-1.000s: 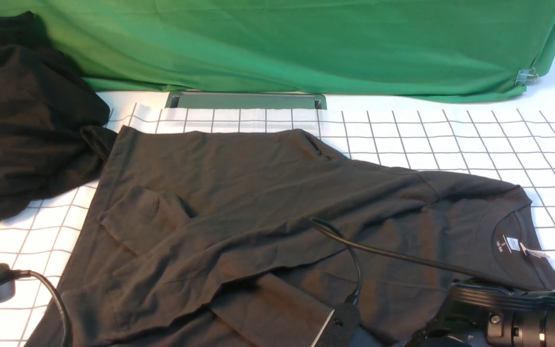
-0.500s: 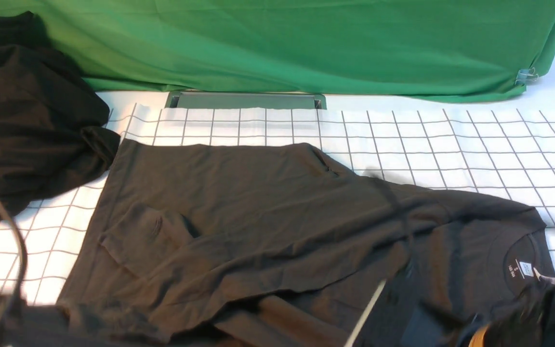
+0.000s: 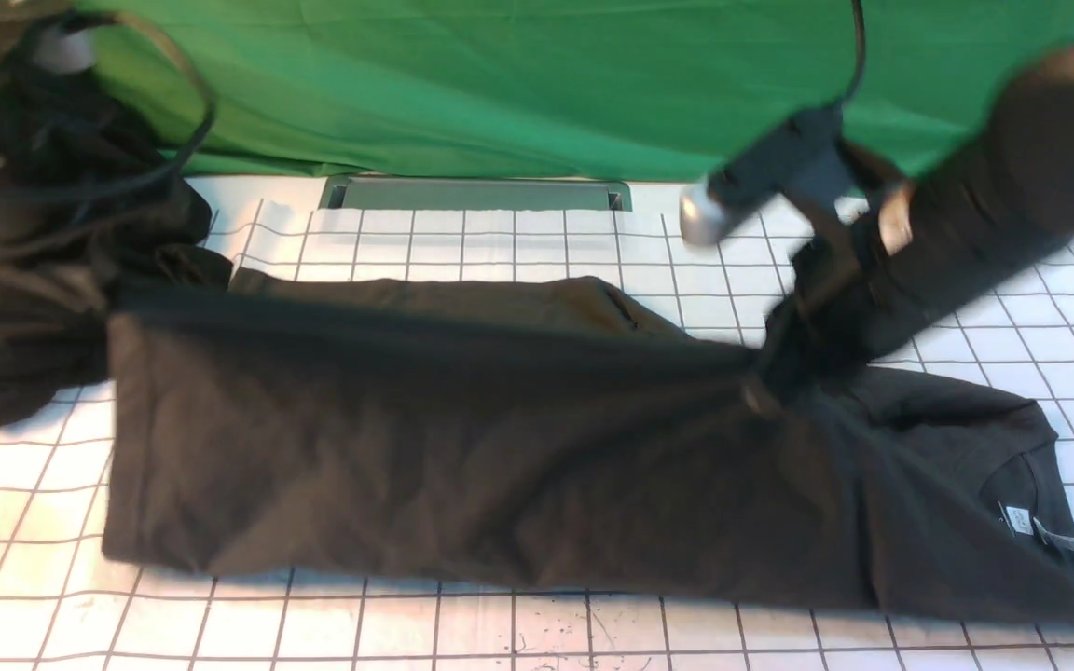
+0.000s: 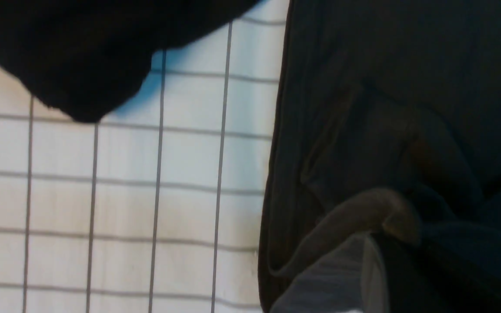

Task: Fold a long-sleeved shirt over a white checkered tablecloth.
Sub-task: 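Fold the black garment in half by bringing its near edge over to the far edge, then pull the folded dark garment lengthwise by its ends to straighten it flat on the table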

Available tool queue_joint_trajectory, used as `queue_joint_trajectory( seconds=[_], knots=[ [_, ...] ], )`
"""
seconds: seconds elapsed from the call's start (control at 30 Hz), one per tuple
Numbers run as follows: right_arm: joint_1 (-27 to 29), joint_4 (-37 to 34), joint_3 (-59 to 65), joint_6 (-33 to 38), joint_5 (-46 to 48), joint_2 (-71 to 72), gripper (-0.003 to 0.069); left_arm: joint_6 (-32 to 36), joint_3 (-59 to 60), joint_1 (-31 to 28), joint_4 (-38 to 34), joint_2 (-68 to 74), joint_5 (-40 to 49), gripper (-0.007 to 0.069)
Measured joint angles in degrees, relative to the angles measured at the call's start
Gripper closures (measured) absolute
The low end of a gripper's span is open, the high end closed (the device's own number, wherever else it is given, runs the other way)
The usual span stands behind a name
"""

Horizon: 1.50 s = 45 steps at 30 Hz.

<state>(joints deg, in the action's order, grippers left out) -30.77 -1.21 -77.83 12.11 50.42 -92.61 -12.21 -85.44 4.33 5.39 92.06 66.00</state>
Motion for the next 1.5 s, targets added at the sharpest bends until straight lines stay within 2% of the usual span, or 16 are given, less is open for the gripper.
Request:
queue_joint_trajectory(
  seconds=[0.07,0.27,0.43,0.67,0.77,0.83,0.9,0.93,0.97,1.0,1.1,1.2,1.33,1.37,1.43,1.5],
  knots=[
    [2.93,0.0,-6.71,1.29,-0.38,-6.72,0.0628,0.0,-8.88,-1.56,-0.61,9.41,0.17,0.0615],
    [6.3,-0.5,-21.93,2.22,-1.59,-21.95,0.0627,0.0,-25.82,-4.33,-1.71,25.09,2.69,0.0614],
    [6.82,-0.34,-29.59,2.28,-3.37,-29.93,0.0603,0.0,-32.75,-4.68,-1.07,31.88,1.59,0.0614],
    [6.93,0.84,-33.44,2.28,-6.78,-37.49,0.0387,0.0,-34.59,-4.91,0.62,38.33,-1.9,0.0579],
    [6.93,0.84,-33.7,1.89,-6.39,-37.61,0.0314,0.0,-34.66,-4.91,2.32,39.26,-2.28,0.0508],
    [6.93,1.21,-34.56,1.28,-4.19,-36.93,0.0287,0.0,-35.05,-5.03,4.02,39.26,-2.27,0.0415],
    [6.93,1.21,-35.24,1.16,-1.96,-36.22,0.0281,0.0,-35.86,-5.03,4.8,39.14,-1.81,0.0356],
    [6.93,1.21,-36.3,1.07,1.77,-34.8,0.0277,0.0,-37.5,-5.03,5.59,38.78,-0.92,0.0264],
    [6.93,1.21,-36.41,1.07,2.16,-34.35,0.0277,0.0,-37.7,-5.03,5.68,38.72,-0.57,0.0254],
    [6.93,1.21,-37.18,1.02,5.06,-32.49,0.0275,0.0,-39.3,-5.03,5.93,38.17,1.07,0.0182],
    [7.11,1.21,-37.85,0.98,11.28,-28.1,0.0274,1.67,-42.07,-5.03,4.02,36.11,2.73,0.012],
    [8.01,1.87,-37.84,0.89,16.11,-25.51,0.0295,4.89,-42.22,-5.03,-1.05,33.27,3.17,0.016],
    [13.81,2.83,-32.67,-0.53,18.49,-21.48,0.0421,9.02,-35.28,-3.76,-8.36,25.15,3.18,0.0502],
    [14.87,2.9,-31.02,-0.91,18.49,-20.91,0.0436,9.73,-32.91,-3.36,-8.67,23.99,3.16,0.0547],
    [18.9,3.18,-26.44,-1.73,18.7,-19.82,0.0454,10.79,-26.2,-1.43,-9.12,20.14,3.12,0.0606],
    [21.65,3.18,-22.41,-2.25,18.84,-19.73,0.0431,11.06,-19.79,0.46,-9.11,17.6,3.25,0.062]
  ],
)
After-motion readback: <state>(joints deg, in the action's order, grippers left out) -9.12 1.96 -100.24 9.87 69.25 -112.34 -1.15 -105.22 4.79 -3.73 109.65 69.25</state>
